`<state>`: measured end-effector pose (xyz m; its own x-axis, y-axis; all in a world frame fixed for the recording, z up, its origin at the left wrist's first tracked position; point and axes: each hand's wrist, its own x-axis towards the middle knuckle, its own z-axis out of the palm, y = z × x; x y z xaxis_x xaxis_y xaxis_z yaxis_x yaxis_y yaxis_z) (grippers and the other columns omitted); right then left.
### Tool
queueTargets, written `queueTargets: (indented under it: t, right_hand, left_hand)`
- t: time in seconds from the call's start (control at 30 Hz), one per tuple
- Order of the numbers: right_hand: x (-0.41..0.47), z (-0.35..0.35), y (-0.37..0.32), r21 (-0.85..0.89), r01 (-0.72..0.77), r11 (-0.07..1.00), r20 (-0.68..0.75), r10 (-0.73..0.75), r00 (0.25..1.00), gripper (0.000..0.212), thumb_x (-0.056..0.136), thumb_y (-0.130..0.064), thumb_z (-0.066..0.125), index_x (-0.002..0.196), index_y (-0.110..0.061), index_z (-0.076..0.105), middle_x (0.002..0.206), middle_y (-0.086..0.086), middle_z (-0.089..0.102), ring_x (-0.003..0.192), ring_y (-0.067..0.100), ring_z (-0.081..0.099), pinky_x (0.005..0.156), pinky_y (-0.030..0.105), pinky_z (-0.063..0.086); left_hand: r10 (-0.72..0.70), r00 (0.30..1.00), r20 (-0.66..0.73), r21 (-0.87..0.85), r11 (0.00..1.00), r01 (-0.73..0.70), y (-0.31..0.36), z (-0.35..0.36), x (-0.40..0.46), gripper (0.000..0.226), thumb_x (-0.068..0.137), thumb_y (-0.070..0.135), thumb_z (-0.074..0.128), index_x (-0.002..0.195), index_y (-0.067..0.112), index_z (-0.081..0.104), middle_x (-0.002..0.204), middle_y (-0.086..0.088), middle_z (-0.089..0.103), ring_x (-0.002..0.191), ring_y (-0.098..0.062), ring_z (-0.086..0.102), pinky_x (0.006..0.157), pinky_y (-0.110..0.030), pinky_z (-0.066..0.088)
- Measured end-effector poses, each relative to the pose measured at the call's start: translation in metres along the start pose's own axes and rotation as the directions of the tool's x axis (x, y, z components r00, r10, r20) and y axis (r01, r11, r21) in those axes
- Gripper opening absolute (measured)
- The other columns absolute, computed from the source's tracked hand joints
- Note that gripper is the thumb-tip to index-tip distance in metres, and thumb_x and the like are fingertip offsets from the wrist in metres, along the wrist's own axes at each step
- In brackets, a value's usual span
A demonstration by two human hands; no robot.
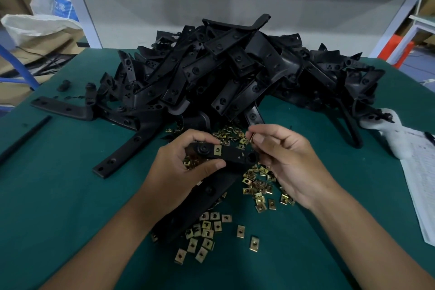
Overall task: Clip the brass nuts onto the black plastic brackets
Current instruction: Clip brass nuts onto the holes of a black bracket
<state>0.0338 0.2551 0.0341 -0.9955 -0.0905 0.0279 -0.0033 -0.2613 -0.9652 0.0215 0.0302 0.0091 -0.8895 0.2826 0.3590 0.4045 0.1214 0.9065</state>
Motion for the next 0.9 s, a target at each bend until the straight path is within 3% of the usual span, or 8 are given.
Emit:
queueTargets:
  t: [0.13, 0.23, 0.33, 0.53, 0.67, 0.8, 0.9]
  right_hand:
    - [-0.0023, 0.0026, 0.0014, -0.157, -0.006, 0.988, 0.004, 0.007, 1.000, 0.027, 0.074, -0.040, 0.080, 0.098, -0.030, 0.078, 0.101, 0.003, 0.077, 0.093, 0.017, 0.068, 0.083, 0.038, 0.051]
    - [-0.0034, 0.0059, 0.0012, -0.168, -0.005, 0.986, 0.020, 0.008, 1.000, 0.018, 0.074, -0.039, 0.082, 0.089, -0.032, 0.076, 0.098, 0.002, 0.078, 0.084, 0.011, 0.070, 0.067, 0.020, 0.051]
    - [-0.0036, 0.0062, 0.0013, -0.176, -0.009, 0.984, 0.018, 0.012, 1.000, 0.012, 0.077, -0.035, 0.080, 0.088, -0.031, 0.076, 0.092, 0.000, 0.078, 0.078, 0.007, 0.068, 0.062, 0.015, 0.049]
    - [-0.0030, 0.0059, 0.0038, -0.190, -0.013, 0.982, 0.013, 0.016, 1.000, 0.012, 0.078, -0.034, 0.079, 0.087, -0.027, 0.077, 0.092, 0.005, 0.077, 0.083, 0.018, 0.067, 0.073, 0.029, 0.049]
    - [-0.0030, 0.0061, 0.0051, -0.195, -0.010, 0.981, 0.010, 0.012, 1.000, 0.022, 0.075, -0.044, 0.081, 0.086, -0.025, 0.077, 0.096, 0.013, 0.075, 0.088, 0.024, 0.064, 0.082, 0.043, 0.045]
    - [-0.0031, 0.0078, 0.0048, -0.234, 0.022, 0.972, 0.050, -0.011, 0.999, 0.038, 0.075, -0.060, 0.075, 0.089, -0.026, 0.078, 0.096, 0.002, 0.074, 0.083, 0.009, 0.062, 0.072, 0.023, 0.046]
    - [-0.0037, 0.0056, 0.0054, -0.264, 0.065, 0.962, 0.090, -0.042, 0.995, 0.031, 0.079, -0.056, 0.076, 0.093, -0.028, 0.078, 0.098, 0.011, 0.072, 0.082, 0.011, 0.060, 0.070, 0.018, 0.047]
  left_hand:
    - [0.013, 1.000, -0.006, -0.004, 1.000, -0.013, 0.0006, 0.0005, -0.0002, 0.026, 0.080, 0.045, 0.078, 0.103, 0.044, 0.066, 0.100, 0.015, 0.075, 0.094, -0.003, 0.072, 0.078, -0.012, 0.052]
    - [0.021, 1.000, 0.000, 0.002, 1.000, -0.021, 0.0003, 0.0011, -0.0001, 0.027, 0.079, 0.048, 0.079, 0.104, 0.044, 0.067, 0.101, 0.014, 0.075, 0.095, -0.005, 0.072, 0.079, -0.014, 0.053]
    - [0.036, 0.999, 0.000, 0.000, 0.999, -0.036, 0.0001, 0.0011, -0.0001, 0.029, 0.080, 0.053, 0.078, 0.104, 0.043, 0.067, 0.102, 0.014, 0.075, 0.096, -0.005, 0.072, 0.080, -0.015, 0.054]
    - [0.046, 0.999, 0.000, 0.036, 0.998, -0.046, -0.0010, 0.0010, -0.0004, 0.030, 0.080, 0.058, 0.076, 0.105, 0.045, 0.066, 0.103, 0.015, 0.074, 0.097, -0.006, 0.071, 0.080, -0.016, 0.054]
    - [0.037, 0.999, -0.025, 0.053, 0.998, -0.036, -0.0028, 0.0018, -0.0003, 0.026, 0.080, 0.049, 0.077, 0.104, 0.045, 0.066, 0.099, 0.015, 0.073, 0.091, -0.006, 0.072, 0.075, -0.015, 0.054]
    - [0.020, 0.998, -0.065, 0.009, 1.000, -0.019, -0.0036, -0.0004, 0.0010, 0.025, 0.081, 0.046, 0.077, 0.103, 0.042, 0.067, 0.099, 0.011, 0.073, 0.092, -0.010, 0.072, 0.075, -0.020, 0.056]
    - [0.020, 0.998, -0.064, 0.011, 1.000, -0.020, -0.0040, -0.0007, 0.0008, 0.024, 0.081, 0.047, 0.077, 0.101, 0.043, 0.067, 0.100, 0.009, 0.073, 0.093, -0.011, 0.071, 0.078, -0.025, 0.058]
